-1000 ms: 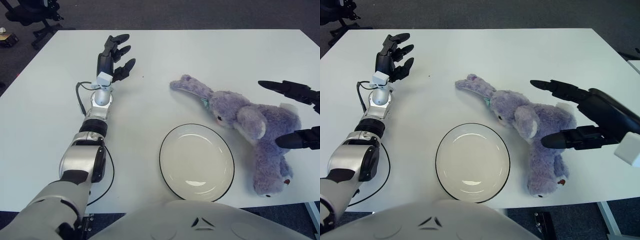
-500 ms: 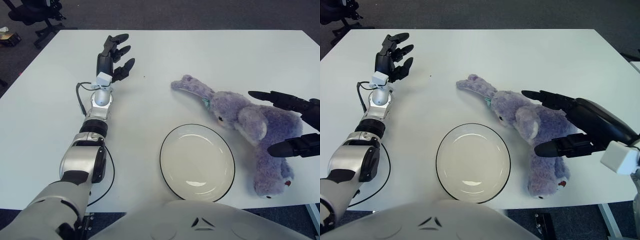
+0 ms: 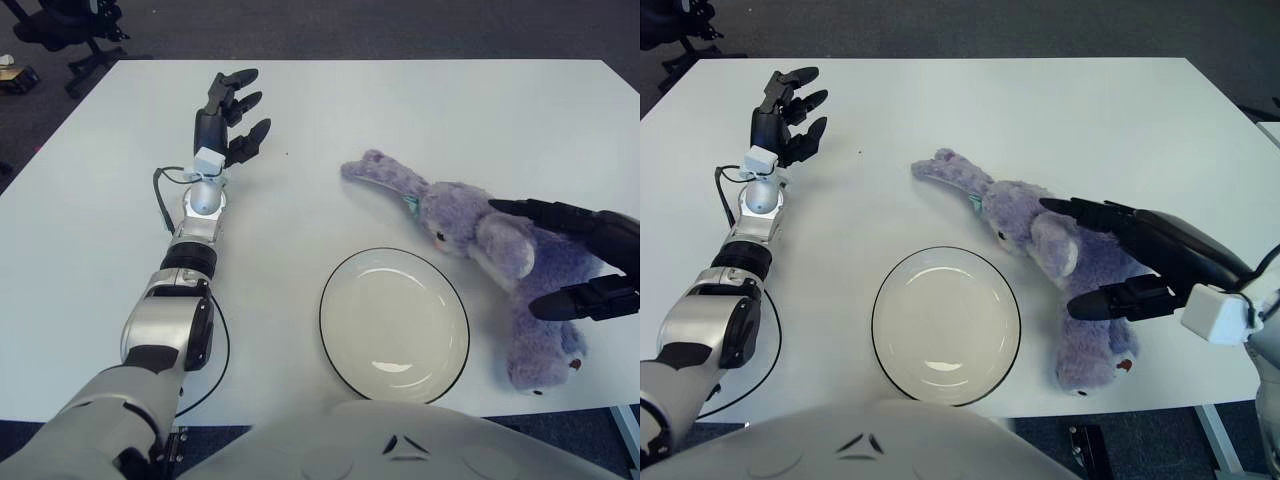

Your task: Put the doll into the plate.

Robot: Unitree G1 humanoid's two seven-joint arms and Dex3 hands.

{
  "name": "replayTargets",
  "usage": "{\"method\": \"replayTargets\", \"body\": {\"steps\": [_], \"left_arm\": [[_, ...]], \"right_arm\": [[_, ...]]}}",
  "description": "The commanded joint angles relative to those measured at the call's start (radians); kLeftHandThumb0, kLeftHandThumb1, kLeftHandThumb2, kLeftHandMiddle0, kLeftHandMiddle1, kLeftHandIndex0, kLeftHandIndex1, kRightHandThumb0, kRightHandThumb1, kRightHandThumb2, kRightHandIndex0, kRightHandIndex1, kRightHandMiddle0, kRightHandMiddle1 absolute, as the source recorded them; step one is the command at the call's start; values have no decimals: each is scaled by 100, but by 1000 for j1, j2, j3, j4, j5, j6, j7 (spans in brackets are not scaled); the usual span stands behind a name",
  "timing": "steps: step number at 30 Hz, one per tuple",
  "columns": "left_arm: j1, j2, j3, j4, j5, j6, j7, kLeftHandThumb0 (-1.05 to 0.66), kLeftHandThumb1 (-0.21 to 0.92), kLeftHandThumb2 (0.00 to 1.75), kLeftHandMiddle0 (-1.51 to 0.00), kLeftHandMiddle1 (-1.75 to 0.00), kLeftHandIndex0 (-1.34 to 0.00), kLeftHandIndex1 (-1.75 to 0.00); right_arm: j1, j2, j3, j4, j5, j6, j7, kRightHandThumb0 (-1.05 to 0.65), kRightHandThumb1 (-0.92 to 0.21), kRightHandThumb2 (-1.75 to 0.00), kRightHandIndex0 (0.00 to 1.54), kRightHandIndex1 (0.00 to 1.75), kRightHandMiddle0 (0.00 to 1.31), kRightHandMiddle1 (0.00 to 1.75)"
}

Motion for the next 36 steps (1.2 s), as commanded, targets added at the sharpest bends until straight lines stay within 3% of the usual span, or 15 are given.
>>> {"method": "replayTargets", "body": {"steps": [1, 19, 26, 36], "left_arm": [[18, -2, 1, -17, 11, -6, 20, -39, 92, 33, -79, -12, -38, -70], [35, -8, 1, -39, 14, -11, 31, -40, 92, 31, -79, -11, -37, -74], [40, -8, 3, -41, 11, -23, 29, -39, 92, 30, -79, -10, -36, -76], [45, -12, 2, -42, 14, -35, 32, -38, 92, 29, -79, -9, -36, -77]], "right_arm": [[17, 20, 42, 5, -40, -12, -15, -92, -92, -21, 15, 0, 21, 0], [-3, 47, 107, 57, -239, -105, -130, -92, -92, -35, 13, 0, 22, 0], [-23, 76, 162, 66, -376, -96, -205, -88, -92, -36, 13, 0, 23, 1], [-39, 94, 203, 103, -457, -115, -248, -84, -92, -38, 13, 0, 25, 2]]}}
